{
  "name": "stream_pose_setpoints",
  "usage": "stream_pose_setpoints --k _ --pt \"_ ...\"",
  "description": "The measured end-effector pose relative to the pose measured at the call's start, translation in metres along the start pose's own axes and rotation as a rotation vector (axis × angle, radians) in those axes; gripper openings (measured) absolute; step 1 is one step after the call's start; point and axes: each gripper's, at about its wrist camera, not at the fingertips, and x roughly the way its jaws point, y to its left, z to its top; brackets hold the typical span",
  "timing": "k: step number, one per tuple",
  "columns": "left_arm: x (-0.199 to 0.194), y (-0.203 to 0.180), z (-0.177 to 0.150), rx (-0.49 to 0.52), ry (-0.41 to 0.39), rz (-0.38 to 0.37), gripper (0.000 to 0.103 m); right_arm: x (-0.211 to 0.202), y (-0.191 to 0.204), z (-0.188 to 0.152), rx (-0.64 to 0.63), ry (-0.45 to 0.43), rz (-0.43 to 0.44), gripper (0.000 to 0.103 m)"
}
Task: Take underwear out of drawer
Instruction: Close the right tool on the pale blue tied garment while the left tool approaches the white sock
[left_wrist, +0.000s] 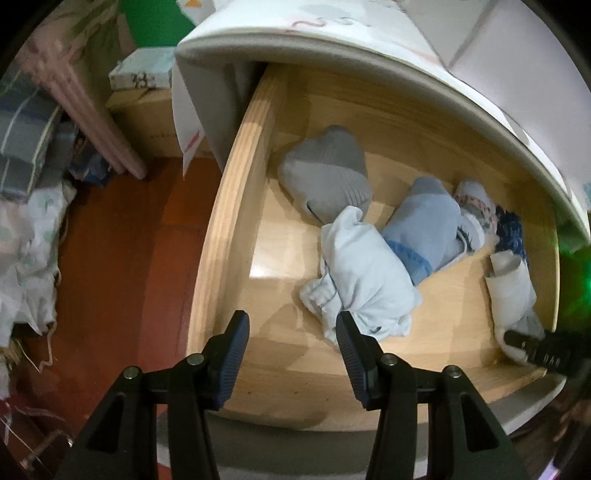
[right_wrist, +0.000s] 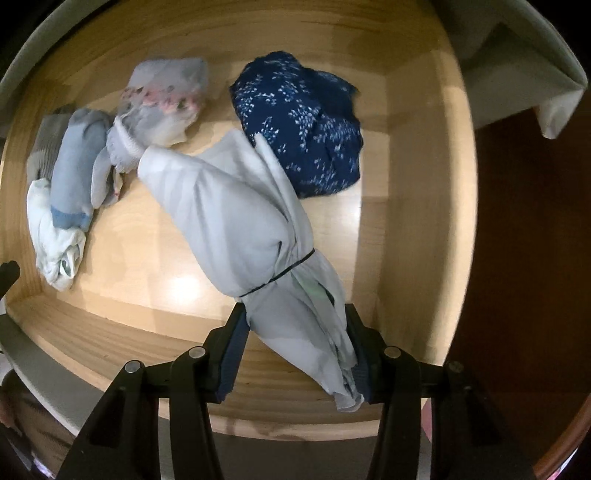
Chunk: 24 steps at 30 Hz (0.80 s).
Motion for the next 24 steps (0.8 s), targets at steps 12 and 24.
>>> stream_pose_setpoints --k 12,24 --pt "0.024 -0.036 0.023 -0.065 0.063 -0.103 0.054 0.012 -0.029 -0.004 0.0 -0.018 0.058 0.047" --pt "0.061 -0.047 0.033 -0.098 0.125 -0.062 0.059 0.016 0.003 0.004 -0.016 -0.009 0.055 0.049"
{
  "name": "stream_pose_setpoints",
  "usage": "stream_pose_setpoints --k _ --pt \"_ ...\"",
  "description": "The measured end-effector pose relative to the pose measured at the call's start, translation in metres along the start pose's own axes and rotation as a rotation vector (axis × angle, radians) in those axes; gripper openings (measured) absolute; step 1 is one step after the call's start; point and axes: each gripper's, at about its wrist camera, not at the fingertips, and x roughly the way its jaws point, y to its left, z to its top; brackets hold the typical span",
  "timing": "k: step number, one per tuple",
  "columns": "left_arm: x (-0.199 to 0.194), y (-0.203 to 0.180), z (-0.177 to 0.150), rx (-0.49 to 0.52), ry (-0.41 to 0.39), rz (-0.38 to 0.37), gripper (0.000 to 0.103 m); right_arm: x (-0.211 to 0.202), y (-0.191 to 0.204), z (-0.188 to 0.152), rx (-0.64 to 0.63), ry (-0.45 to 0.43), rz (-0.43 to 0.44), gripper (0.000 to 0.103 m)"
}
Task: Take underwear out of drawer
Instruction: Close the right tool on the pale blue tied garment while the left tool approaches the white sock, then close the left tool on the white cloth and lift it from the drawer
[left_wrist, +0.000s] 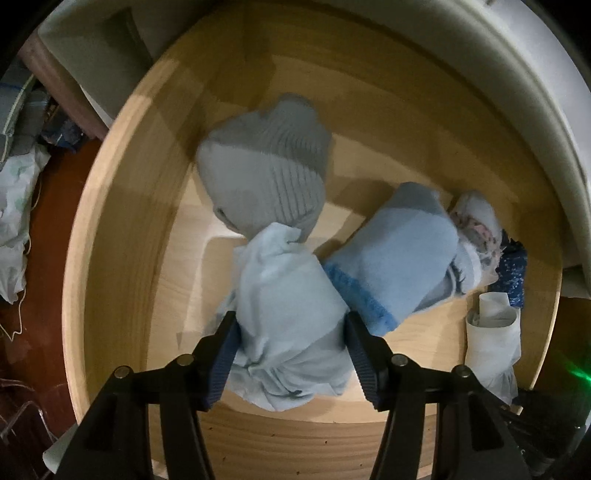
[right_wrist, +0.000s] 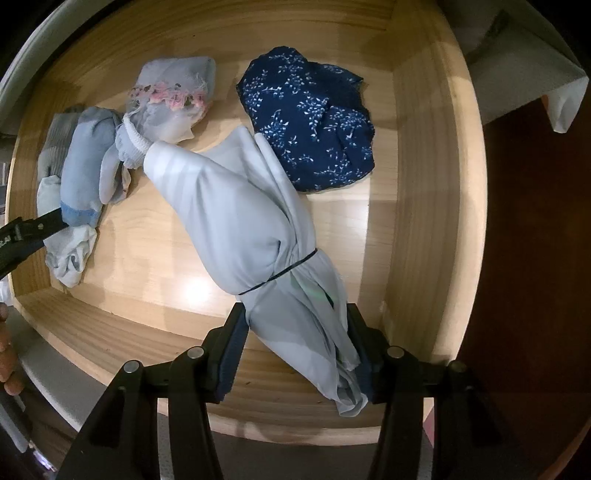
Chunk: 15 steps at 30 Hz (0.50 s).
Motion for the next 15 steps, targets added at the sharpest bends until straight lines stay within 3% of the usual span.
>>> stream_pose_setpoints --k 5,15 --pt "0.009 -0.002 0.003 0.028 0.054 0.045 0.061 0.002 0.0 0.002 -0.007 0.005 -0.011 0.05" --pt "0.021 -0.021 0.011 0.106 0.089 0.121 0.063 0.007 0.007 0.008 -0.022 0.012 -0.028 0.057"
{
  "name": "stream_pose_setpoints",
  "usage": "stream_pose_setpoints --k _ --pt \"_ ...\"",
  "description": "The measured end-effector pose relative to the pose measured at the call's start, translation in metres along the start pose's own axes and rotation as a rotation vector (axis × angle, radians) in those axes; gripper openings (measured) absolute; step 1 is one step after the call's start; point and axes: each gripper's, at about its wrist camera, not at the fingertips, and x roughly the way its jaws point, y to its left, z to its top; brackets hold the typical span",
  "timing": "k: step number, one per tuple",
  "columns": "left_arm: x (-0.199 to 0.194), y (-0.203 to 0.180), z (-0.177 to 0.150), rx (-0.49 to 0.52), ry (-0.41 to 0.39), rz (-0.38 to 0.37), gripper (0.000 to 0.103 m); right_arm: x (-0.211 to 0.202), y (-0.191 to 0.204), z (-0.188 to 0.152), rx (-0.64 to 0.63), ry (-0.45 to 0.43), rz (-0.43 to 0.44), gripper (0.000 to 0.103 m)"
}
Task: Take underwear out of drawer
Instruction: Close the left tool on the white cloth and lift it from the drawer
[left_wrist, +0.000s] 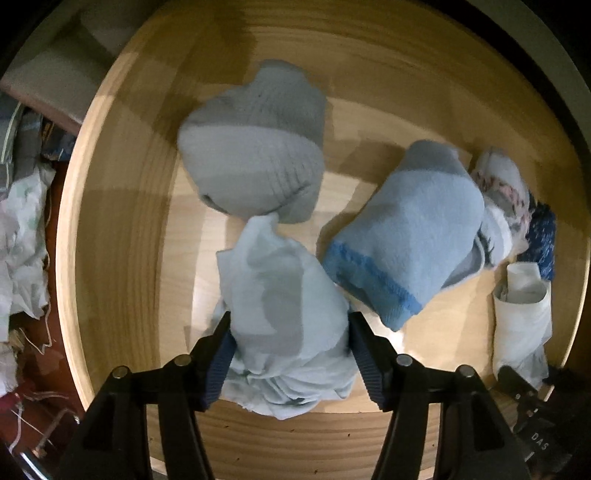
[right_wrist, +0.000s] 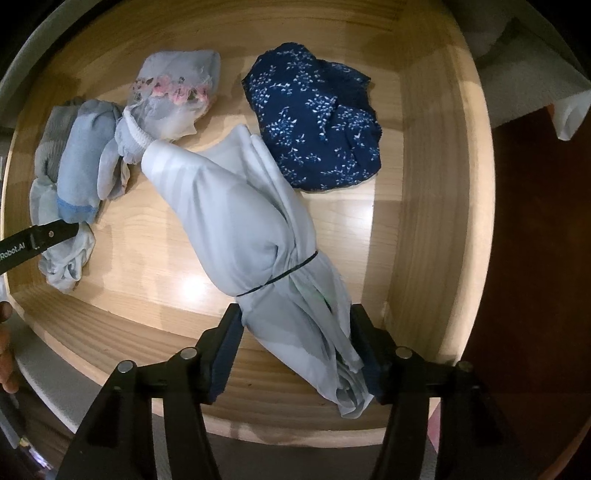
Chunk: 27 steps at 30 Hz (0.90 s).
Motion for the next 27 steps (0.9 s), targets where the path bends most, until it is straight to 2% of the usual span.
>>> stream_pose_setpoints --k 3,7,13,21,27 --pt "0.001 -0.001 0.003 0.005 -0.005 -0.009 0.061 0.003 0.006 0.004 -0.009 0.003 -0.015 0.058" --pt "0.0 -0.001 0.0 0.014 -0.035 -0.03 0.049 0.006 0.012 0.008 -0.015 0.002 -0.017 0.058" --pt "-0.003 -0.006 -0.012 0.055 -0.079 -0.024 0.038 0.009 0.017 0.012 -0.015 -0.004 -0.012 0.058" --pt "-0.019 0.003 -0.032 0.072 -0.117 -0.028 0.037 0.007 0.019 0.011 -0.024 -0.004 -0.024 0.058" --pt "-0.051 0.004 -0.048 0.087 -0.206 -0.043 0.037 0.009 0.023 0.011 -0.023 -0.006 -0.038 0.058"
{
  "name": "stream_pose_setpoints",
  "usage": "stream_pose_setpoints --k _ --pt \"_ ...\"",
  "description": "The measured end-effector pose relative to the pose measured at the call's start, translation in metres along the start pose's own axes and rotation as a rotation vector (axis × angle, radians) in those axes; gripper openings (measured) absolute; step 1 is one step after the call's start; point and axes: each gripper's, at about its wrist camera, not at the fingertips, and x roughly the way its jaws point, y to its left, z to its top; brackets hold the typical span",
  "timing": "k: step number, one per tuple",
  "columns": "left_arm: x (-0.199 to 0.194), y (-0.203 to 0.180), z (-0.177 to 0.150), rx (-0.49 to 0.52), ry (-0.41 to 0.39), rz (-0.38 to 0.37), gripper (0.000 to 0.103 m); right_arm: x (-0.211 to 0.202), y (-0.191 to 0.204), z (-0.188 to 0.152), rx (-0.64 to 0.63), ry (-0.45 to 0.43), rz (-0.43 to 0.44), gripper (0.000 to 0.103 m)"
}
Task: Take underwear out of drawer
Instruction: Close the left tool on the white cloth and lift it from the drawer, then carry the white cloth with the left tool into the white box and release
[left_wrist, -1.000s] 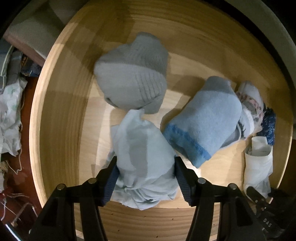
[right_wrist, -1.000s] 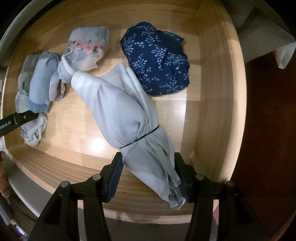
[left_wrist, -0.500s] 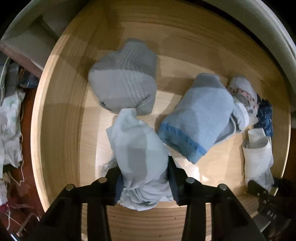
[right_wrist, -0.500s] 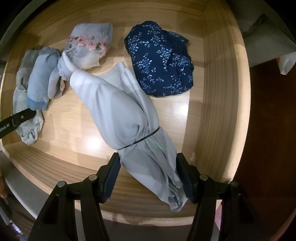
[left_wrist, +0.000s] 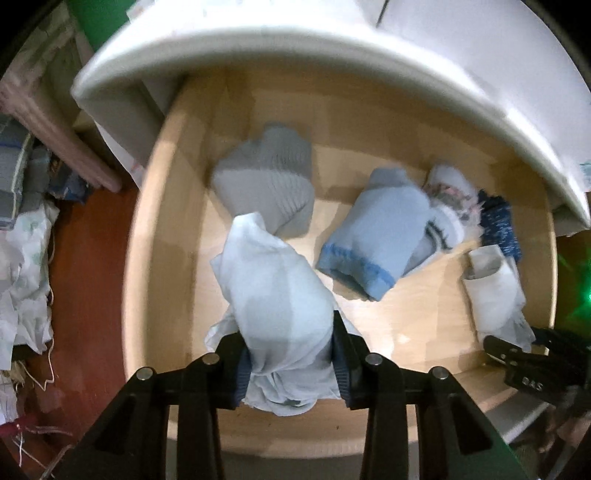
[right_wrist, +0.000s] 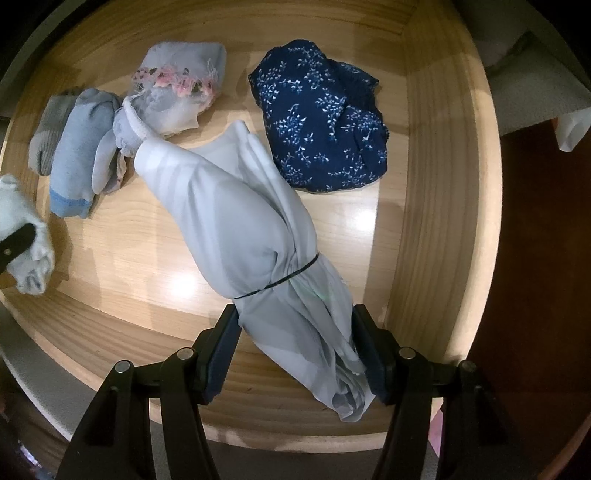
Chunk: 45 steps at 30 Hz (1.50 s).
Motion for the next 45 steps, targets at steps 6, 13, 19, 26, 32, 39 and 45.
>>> stream_pose_setpoints --k 6,13,19,26,32,39,45 --pt "-0.03 0.011 -0.002 0.021 -0.08 -0.014 0.037 0.002 0.005 -0.005 -0.008 -0.016 -0.016 0.058" --pt "-0.092 0.013 -0.009 0.057 -0.171 -0.019 0.037 0.004 0.01 -0.01 -0.013 -0.017 -0.04 0.059" --pt "-0.153 0.014 -0.005 0.081 -0.271 -0.032 0.037 0.005 0.015 -0.016 -0.027 -0.032 -0.054 0.059" --pt "-0.224 0.013 0.007 0.085 -0.404 -0.054 0.037 0.004 0.017 -0.018 -0.02 -0.045 -0.057 0.059" --pt "-0.271 -0.003 0.032 0.103 -0.491 -0.067 0.037 0.0 0.014 -0.018 -0.011 -0.054 -0.053 0.059" --pt "-0.294 -0.037 0.076 0.134 -0.547 -0.127 0.037 -0.001 0.014 -0.019 -0.01 -0.056 -0.054 0.059" --pt "-0.289 -0.072 0.11 0.198 -0.569 -0.125 0.037 -0.001 0.014 -0.019 -0.01 -0.056 -0.055 0.059"
